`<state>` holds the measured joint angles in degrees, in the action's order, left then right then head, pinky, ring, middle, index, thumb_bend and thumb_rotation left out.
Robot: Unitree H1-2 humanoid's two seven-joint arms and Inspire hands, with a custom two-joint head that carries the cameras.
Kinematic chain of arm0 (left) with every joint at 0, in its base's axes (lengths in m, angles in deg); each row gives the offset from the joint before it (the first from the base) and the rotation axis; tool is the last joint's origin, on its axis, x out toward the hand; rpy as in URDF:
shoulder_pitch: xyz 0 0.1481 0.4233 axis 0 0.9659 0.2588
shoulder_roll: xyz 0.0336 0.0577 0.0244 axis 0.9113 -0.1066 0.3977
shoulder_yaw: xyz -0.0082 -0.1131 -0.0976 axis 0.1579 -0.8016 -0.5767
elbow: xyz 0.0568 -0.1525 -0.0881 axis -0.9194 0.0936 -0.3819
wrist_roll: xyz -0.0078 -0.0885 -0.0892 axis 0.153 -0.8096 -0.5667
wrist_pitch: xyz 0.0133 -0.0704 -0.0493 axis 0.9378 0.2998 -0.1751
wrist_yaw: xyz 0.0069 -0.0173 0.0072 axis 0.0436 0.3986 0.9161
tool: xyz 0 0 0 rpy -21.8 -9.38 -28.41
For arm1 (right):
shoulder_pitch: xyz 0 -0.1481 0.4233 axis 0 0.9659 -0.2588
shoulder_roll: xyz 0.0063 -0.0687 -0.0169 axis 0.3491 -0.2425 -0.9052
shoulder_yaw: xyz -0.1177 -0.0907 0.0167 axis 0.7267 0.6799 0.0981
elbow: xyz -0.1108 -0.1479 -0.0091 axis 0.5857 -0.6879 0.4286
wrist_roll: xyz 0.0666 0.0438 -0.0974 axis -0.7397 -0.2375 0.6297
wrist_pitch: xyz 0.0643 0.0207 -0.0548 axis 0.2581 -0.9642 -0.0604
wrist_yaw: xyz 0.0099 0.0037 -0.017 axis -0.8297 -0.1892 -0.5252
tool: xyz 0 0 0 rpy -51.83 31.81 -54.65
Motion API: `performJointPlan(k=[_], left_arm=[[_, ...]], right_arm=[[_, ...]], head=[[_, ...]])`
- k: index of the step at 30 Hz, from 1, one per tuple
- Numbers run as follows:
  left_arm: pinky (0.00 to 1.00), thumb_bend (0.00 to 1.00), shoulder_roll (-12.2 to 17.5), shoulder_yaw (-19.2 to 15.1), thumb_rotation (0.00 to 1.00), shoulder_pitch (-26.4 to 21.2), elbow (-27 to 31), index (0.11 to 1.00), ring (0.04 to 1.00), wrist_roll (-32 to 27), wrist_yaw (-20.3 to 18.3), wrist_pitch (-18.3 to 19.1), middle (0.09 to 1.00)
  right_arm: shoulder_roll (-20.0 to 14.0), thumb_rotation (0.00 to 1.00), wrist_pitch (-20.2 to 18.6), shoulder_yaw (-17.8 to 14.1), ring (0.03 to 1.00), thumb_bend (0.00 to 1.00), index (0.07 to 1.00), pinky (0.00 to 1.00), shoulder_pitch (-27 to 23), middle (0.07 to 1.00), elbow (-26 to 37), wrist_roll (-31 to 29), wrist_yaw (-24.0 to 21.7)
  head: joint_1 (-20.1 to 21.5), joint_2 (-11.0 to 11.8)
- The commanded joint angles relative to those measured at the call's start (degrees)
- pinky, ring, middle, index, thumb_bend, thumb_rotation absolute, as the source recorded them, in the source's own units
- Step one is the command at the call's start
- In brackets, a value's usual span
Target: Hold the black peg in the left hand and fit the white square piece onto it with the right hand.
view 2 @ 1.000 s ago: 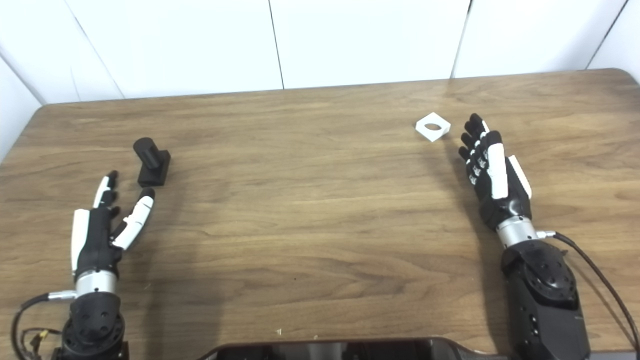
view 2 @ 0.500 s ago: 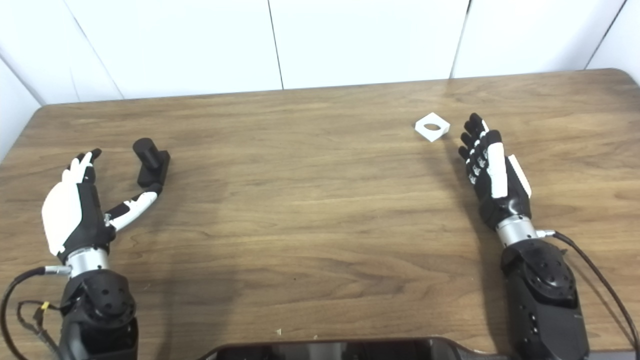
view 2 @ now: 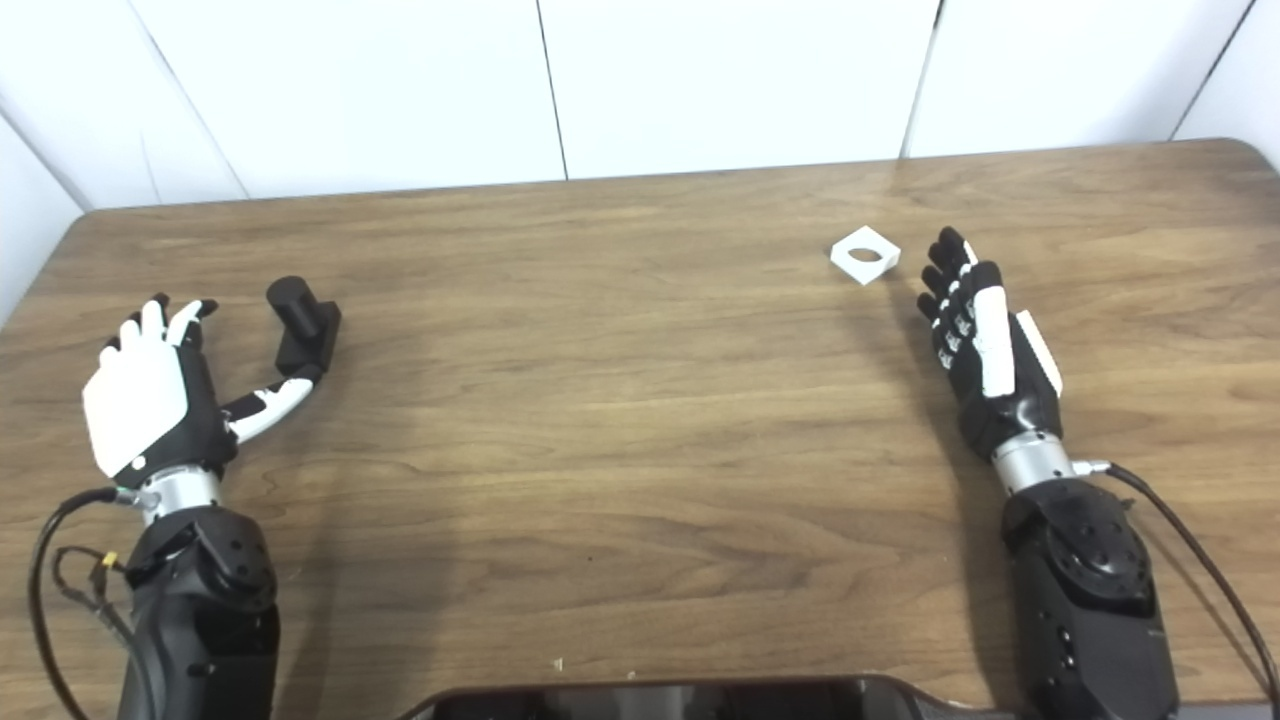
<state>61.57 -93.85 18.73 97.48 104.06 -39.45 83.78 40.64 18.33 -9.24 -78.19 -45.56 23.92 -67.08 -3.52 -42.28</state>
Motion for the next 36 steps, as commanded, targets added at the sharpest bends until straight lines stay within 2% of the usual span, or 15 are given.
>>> performJointPlan(k=[1,15,24,36], left_arm=[[1.00,0.78,1.97,0.32,0.46,-3.11,-0.66,0.845,1.000,1.24,1.02,-0.31,1.000],[1.00,0.79,3.63,1.69,0.50,-9.34,-10.64,0.848,1.000,0.84,2.10,-0.26,0.998],[1.00,0.80,3.38,1.56,0.57,-13.06,-15.13,0.863,1.000,1.28,0.31,-0.23,1.000],[1.00,0.76,3.65,1.69,0.57,-15.04,-19.75,0.870,1.000,1.49,0.20,-0.24,1.000]], right_arm=[[1.11,1.00,2.64,0.58,1.000,0.63,1.000,1.00,0.86,1.000,-2.43,-0.11,-0.36],[1.69,1.00,2.35,0.47,1.000,0.62,1.000,1.00,1.20,1.000,-2.17,-0.30,0.32],[1.77,1.00,1.99,0.70,1.000,0.61,1.000,1.00,1.84,1.000,-1.84,-0.26,0.19],[1.68,1.00,2.67,0.54,1.000,0.59,1.000,1.00,2.46,1.000,-1.92,0.00,0.46]], head=[[-0.04,0.01],[0.30,0.46],[0.62,0.96],[0.87,1.31]])
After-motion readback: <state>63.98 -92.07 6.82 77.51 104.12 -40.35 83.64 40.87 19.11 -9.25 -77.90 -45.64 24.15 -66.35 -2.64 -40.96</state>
